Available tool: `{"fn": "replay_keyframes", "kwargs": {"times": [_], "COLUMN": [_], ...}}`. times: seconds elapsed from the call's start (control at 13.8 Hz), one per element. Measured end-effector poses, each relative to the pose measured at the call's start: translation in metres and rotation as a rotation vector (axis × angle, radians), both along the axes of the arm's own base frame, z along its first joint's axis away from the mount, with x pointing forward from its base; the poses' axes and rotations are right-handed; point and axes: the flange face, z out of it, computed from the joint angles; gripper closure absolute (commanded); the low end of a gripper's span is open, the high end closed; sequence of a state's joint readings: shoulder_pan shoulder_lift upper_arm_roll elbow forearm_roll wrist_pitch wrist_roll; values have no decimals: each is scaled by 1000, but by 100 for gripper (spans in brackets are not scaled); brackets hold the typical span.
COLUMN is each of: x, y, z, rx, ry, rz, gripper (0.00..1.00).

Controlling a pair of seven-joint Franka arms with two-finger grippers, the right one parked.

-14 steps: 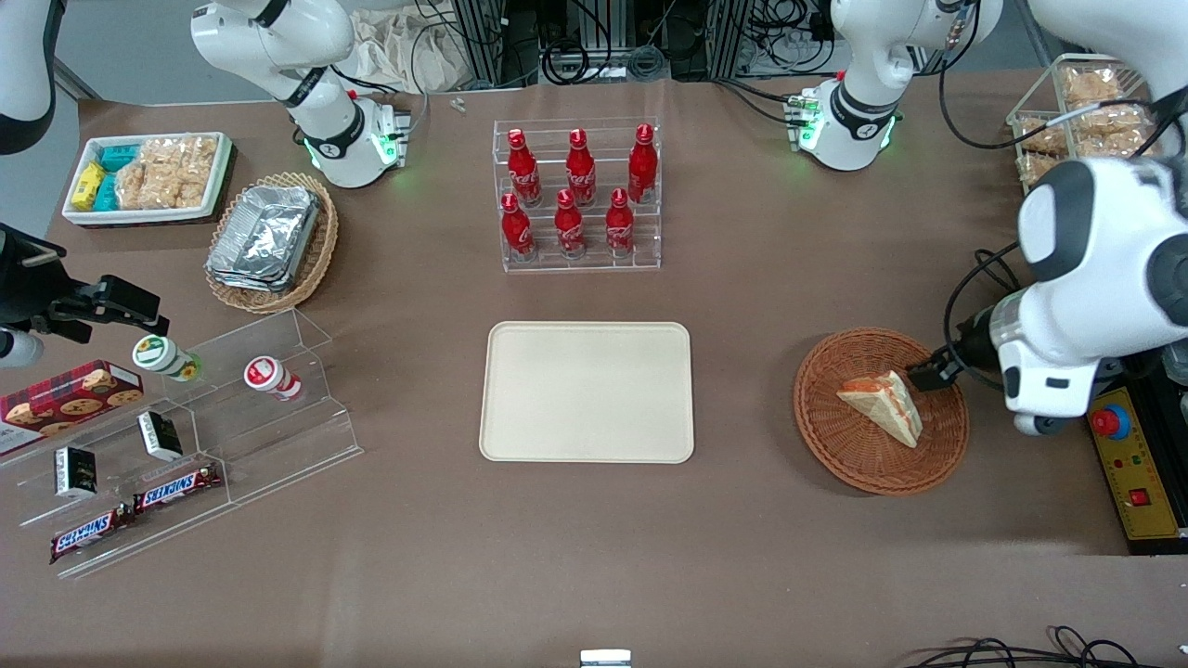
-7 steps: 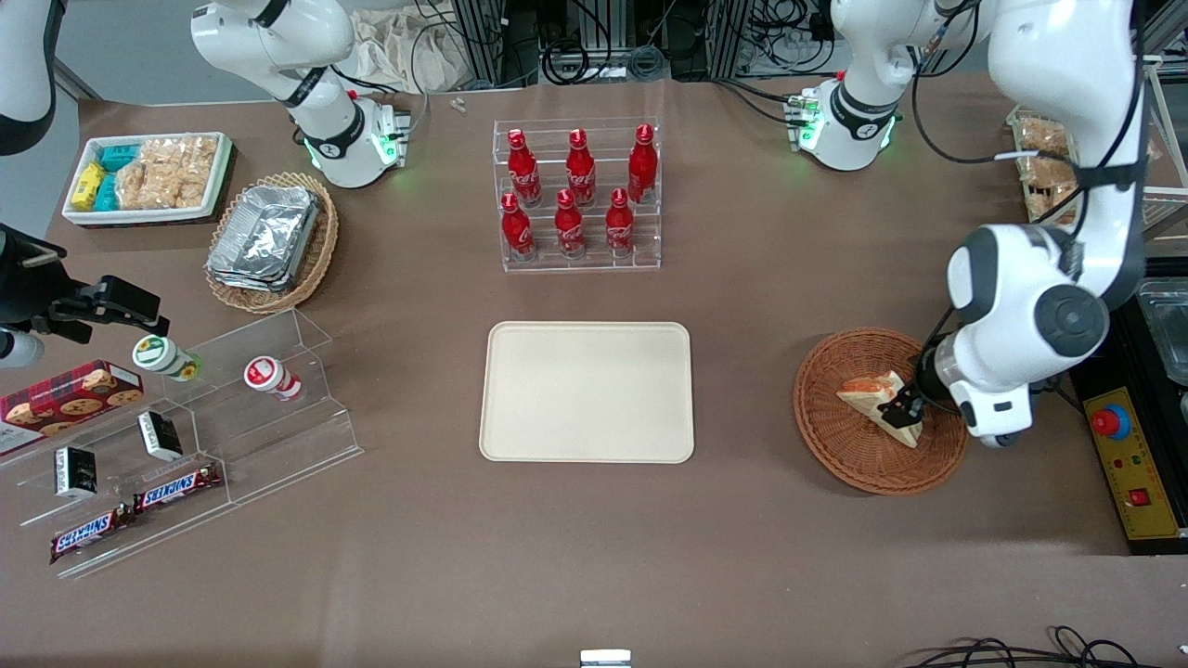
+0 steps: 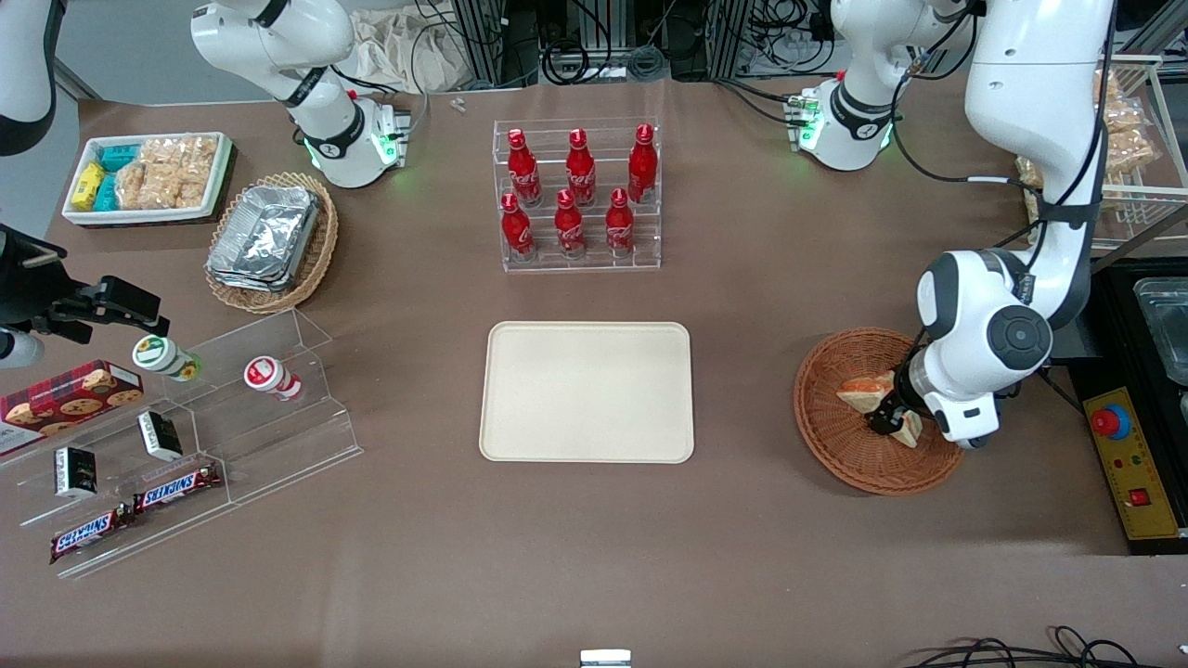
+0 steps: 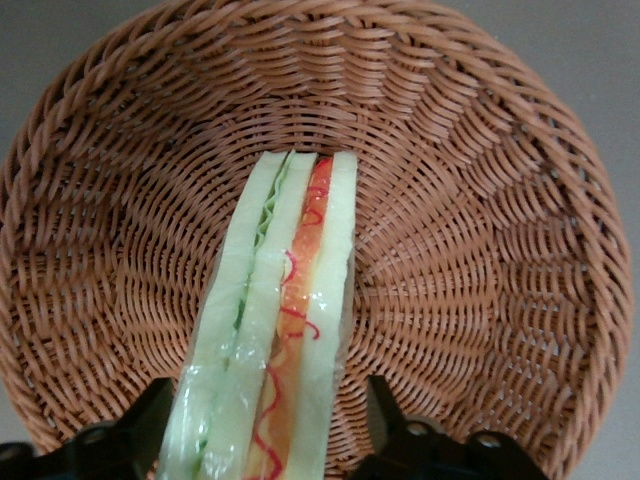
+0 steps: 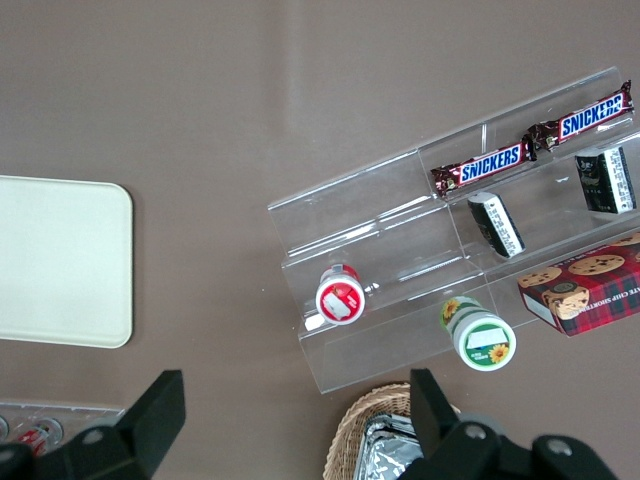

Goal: Place sandwich from basket to tray
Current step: 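Lower the left gripper onto the sandwich and close it, then lift the sandwich and carry it over the cream tray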

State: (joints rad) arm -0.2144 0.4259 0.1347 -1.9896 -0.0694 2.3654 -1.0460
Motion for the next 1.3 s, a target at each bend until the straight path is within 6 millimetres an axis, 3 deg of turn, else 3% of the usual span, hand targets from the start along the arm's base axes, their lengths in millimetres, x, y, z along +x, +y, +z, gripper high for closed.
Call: {"fn": "replay_keyframes", "kwargs": {"times": [0.14, 0.29, 0.43, 0.58, 0.72, 0.87, 1.16, 1.3], "x": [1, 5, 12, 11, 3, -12, -44, -53], "y": [1, 1, -4, -23, -69, -133, -237, -282], "z": [-3, 7, 40, 95, 151, 173, 159, 134], "rx": [0, -2, -12, -31, -54, -72, -120, -150], "ry": [-3, -25, -49, -16, -4, -24, -57, -107], "rz": [7, 10, 4, -49, -167, -391, -708, -779], "gripper": [100, 100, 100, 100, 100, 100, 100, 100]}}
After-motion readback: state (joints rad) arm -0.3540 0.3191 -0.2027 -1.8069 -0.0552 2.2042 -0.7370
